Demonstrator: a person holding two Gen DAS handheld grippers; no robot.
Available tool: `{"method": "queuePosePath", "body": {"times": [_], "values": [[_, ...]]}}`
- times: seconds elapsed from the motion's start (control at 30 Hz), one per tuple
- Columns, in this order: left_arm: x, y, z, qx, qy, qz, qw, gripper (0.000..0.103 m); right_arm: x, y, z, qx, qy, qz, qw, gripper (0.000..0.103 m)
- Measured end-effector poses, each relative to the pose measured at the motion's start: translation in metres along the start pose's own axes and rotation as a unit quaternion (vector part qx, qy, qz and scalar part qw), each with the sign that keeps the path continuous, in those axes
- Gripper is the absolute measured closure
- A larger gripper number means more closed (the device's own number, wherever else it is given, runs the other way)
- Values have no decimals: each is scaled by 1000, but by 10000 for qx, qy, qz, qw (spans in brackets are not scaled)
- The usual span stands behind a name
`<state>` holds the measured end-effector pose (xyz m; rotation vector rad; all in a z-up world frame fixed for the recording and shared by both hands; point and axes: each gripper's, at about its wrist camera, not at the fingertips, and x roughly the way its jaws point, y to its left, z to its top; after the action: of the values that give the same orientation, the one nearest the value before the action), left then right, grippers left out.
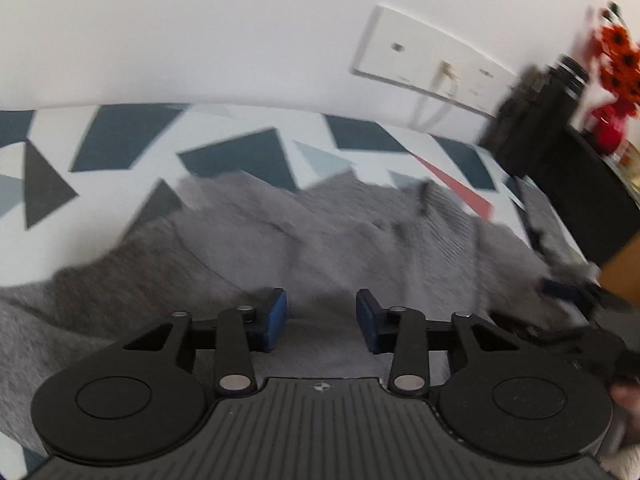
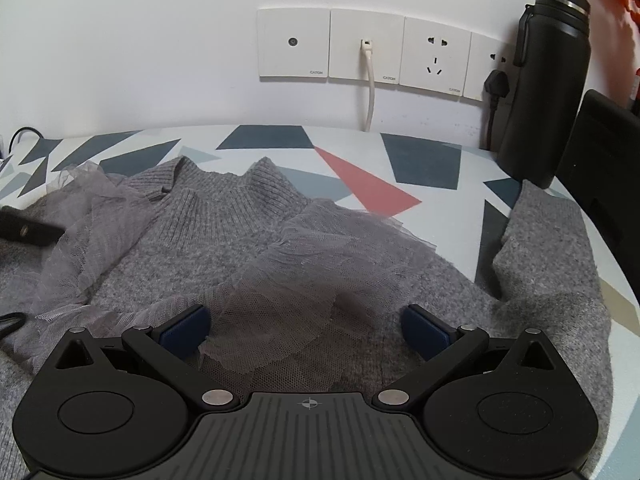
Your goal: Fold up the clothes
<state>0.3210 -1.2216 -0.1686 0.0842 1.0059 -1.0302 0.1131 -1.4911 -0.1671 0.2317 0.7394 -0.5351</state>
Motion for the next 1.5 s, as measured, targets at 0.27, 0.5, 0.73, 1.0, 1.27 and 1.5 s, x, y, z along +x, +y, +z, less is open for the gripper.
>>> {"method": "queuePosePath", "body": {"times": [0.27,0.5,0.73,1.0,1.27,1.5], "values": [[-16,4,-9,-87,226,-931,9954,76,0,0,0,5,-12,-5,10000,1],[-16,23,5,-412,-301,-100,9986,75,0,1,-1,8,-19,-9,10000,1],[3,14,-1,-498,-140,-779,9956,73,0,1,-1,10,-25,-11,10000,1],[-13,7,-18,-402,-336,-696,9962,91,0,2,-1,14,-28,-16,10000,1],[-65,24,-55,-727,-655,-483,9940,96,1,1,0,10,-34,-16,10000,1],[-78,38,-43,-1168,-1026,-353,9872,58,1,1,-1,14,-43,-18,10000,1]]}}
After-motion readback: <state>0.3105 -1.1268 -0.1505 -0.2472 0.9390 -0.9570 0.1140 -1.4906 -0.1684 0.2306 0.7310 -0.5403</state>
